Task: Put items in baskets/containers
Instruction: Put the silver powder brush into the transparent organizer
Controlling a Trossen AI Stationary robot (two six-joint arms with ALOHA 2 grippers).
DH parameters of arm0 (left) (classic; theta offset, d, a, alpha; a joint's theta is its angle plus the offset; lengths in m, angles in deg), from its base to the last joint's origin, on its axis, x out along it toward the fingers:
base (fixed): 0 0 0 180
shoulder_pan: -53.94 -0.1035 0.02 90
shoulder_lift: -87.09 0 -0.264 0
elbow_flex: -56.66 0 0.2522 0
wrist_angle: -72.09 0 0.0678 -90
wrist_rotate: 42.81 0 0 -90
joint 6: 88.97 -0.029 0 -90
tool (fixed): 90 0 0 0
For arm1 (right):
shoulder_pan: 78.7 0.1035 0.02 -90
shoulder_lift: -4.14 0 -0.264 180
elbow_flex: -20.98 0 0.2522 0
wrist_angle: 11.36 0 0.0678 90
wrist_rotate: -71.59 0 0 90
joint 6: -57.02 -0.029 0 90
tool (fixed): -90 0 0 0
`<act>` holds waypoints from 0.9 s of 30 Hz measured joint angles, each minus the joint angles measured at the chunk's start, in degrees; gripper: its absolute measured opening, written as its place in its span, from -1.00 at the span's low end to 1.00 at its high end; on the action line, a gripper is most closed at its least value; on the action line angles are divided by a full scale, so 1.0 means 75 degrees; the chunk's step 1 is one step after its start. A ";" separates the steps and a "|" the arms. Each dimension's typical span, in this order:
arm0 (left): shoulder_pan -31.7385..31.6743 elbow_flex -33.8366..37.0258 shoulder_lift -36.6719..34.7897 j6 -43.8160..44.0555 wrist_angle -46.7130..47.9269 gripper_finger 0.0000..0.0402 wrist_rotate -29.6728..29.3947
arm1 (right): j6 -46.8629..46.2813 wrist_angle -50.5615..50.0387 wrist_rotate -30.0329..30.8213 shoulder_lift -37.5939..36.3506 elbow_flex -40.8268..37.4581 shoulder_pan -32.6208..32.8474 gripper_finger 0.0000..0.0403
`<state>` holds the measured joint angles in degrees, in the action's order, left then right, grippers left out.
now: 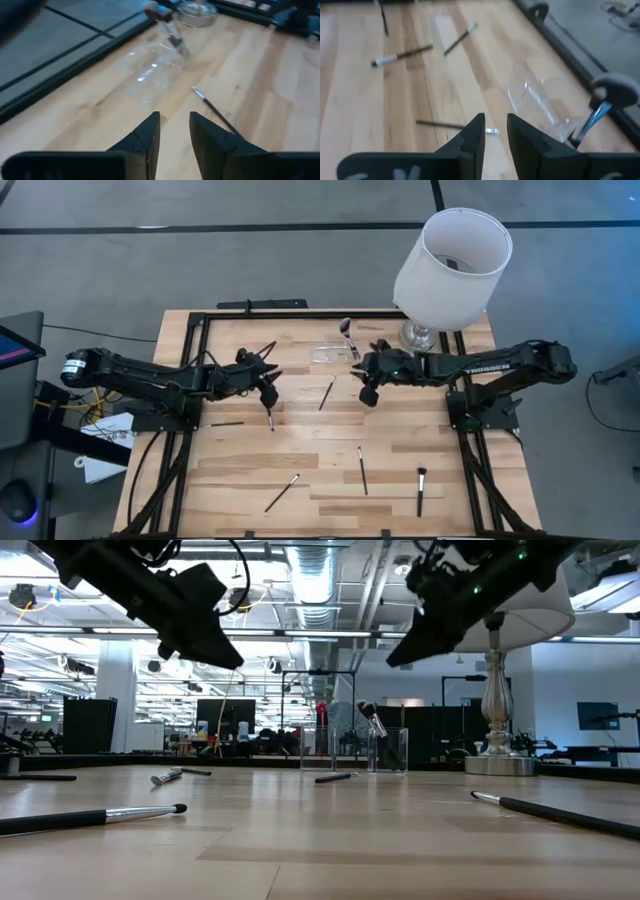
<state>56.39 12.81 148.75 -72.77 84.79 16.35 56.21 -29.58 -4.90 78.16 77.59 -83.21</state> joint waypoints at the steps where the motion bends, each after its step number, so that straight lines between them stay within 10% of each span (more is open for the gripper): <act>1: 0.0000 0.0000 0.0000 -0.0130 -0.0017 -0.49 0.0149 | -0.0074 0.0024 -0.0003 0.0144 0.0000 0.0000 -0.65; 14: -0.0354 0.0000 0.0000 -0.0899 0.0061 -0.49 0.0054 | -0.0675 0.0043 -0.0006 0.1650 0.0042 -0.0147 -0.65; 27: -0.1748 0.0000 0.0000 -0.0261 0.0917 -0.49 -0.0122 | -0.1795 -0.0552 0.0421 0.0733 0.0256 0.0319 -0.65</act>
<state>43.29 12.81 148.75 -74.73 91.67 15.43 42.75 -33.71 -1.75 83.66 79.51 -80.82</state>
